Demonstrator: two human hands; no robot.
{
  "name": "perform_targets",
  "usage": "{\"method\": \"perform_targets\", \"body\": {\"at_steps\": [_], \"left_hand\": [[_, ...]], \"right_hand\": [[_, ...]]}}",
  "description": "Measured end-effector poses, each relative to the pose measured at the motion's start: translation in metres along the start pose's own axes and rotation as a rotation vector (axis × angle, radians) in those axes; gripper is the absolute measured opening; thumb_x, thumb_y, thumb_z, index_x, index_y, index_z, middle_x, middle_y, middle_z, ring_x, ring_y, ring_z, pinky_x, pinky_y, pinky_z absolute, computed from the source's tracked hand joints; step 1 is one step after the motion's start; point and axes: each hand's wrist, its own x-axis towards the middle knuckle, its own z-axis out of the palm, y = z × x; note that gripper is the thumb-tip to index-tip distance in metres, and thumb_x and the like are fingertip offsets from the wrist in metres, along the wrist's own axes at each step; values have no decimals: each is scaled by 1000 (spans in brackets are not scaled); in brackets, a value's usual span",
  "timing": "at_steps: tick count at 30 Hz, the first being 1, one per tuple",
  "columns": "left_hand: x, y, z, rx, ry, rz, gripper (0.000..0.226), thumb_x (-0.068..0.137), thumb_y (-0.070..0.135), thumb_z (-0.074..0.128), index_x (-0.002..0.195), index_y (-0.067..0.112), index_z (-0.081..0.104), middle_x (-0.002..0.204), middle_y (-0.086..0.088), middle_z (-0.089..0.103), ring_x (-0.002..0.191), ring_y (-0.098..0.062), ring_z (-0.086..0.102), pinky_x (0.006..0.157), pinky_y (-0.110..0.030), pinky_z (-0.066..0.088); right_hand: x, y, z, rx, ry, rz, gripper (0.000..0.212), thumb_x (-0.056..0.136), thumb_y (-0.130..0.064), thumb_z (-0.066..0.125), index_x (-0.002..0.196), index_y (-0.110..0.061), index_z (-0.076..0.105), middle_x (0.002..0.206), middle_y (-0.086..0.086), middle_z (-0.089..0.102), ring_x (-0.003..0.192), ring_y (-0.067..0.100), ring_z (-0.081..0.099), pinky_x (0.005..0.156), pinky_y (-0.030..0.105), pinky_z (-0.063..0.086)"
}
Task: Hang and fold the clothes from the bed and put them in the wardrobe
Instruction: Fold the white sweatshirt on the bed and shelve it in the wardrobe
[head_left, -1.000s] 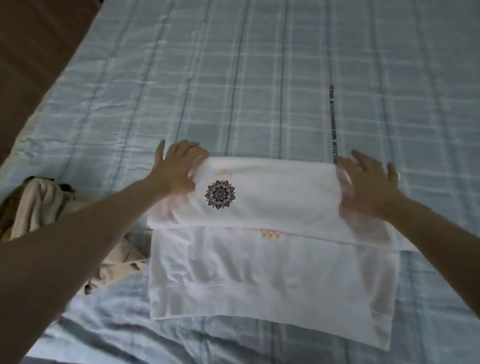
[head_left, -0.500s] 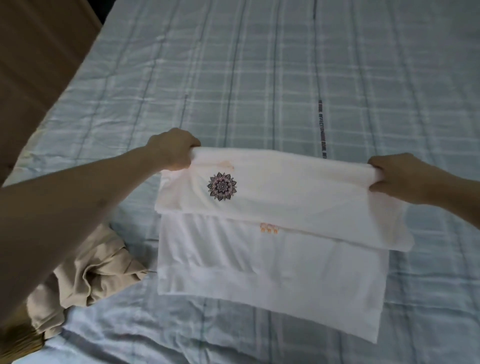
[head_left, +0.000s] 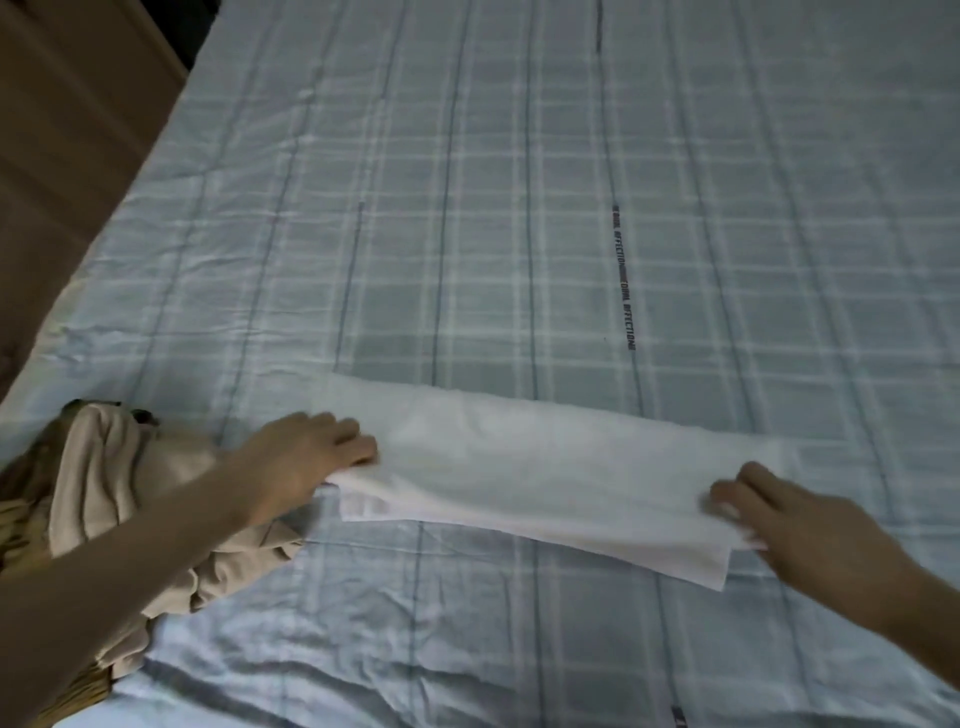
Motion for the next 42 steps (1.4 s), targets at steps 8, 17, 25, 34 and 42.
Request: {"method": "perform_targets", "body": {"at_steps": [8,17,25,34,42], "left_hand": [[-2,19,22,-269,287,-160,29,88,36,44,105,24,64,105,4,61,86,-22,62,67,-33,51],[49,-15,23,-219,102,-575,52,100,49,17,99,19,59,96,-6,68,92,-31,64,77,-40,42],[51,-32,37,-23,58,-573,53,91,45,10,88,18,55,84,-8,65,81,-31,63,82,-45,40],[89,91,13,-236,531,-311,47,97,33,42,143,23,48,158,-9,30,147,-28,24,117,-53,16],[140,155,50,-262,263,-422,58,100,43,30,155,27,21,164,-5,10,151,-28,3,117,-58,13]], "right_hand": [[14,-26,45,124,12,72,46,83,-52,42,121,-28,50,101,-5,49,76,16,58,53,27,45],[61,12,50,29,13,435,54,95,-59,17,102,-19,53,94,8,64,88,32,62,69,37,41],[68,37,55,13,-21,536,54,89,-65,14,98,-24,48,90,7,64,86,31,62,66,37,43],[67,42,25,354,-224,658,33,87,-57,56,93,-24,58,94,5,66,80,24,54,72,34,41],[81,57,-15,386,-468,547,22,78,-41,76,84,-31,57,91,-1,64,78,13,61,59,24,41]]}}
